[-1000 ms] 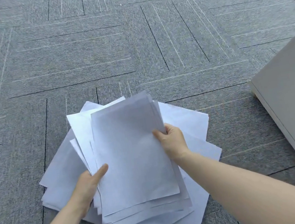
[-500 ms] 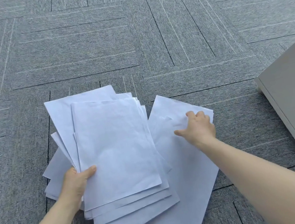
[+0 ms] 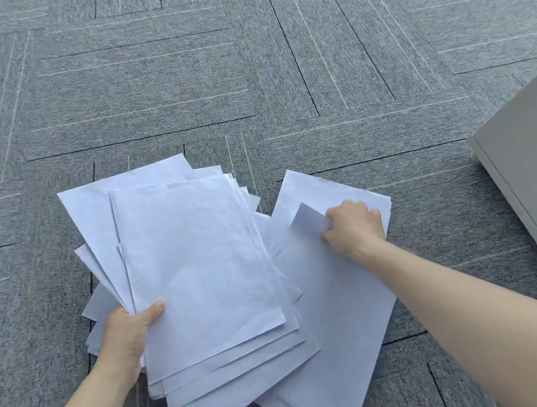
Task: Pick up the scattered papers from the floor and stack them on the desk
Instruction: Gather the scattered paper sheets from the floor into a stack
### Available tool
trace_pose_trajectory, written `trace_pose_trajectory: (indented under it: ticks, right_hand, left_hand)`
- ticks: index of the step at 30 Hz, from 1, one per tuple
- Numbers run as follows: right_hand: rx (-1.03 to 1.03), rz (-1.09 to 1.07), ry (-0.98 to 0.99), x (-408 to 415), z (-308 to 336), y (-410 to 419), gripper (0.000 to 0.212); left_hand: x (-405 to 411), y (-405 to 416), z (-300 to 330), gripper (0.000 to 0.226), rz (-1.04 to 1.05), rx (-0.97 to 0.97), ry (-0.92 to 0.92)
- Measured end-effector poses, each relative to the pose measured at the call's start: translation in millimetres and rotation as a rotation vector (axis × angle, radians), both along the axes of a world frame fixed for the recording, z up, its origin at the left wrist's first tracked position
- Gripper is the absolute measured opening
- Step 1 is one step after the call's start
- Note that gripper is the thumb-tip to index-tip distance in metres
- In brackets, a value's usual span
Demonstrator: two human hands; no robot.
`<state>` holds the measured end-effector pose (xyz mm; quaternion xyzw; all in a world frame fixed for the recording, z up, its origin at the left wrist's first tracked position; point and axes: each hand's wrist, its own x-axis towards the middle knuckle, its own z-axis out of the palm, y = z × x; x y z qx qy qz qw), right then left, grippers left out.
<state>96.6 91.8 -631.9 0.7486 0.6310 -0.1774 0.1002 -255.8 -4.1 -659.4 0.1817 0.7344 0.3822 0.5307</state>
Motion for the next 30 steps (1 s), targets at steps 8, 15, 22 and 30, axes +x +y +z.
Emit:
trace_pose_trajectory:
  ticks: [8,15,22,30]
  right_hand:
    - [0.054,-0.099,0.078,24.3,2.2,47.7,0.048]
    - [-0.075,-0.06,-0.012,19.9,-3.6,59.4,0.088]
    - [-0.137,0.013,-0.057,11.7,-4.9,59.2,0.081]
    - [-0.194,0.128,0.067,-4.7,-1.9,40.4,0.045]
  left_hand:
    - [1.5,-0.7,1.8,0.025,0.026,0.01,-0.009]
    - [1.2,0.3,-1.6,0.031,0.026,-0.005,-0.007]
    - [1.1,-0.1,-0.4,0.024,0.021,-0.009,-0.011]
    - [-0.9,-0.2,-1.7,0.018,0.005,-0.007,-0.019]
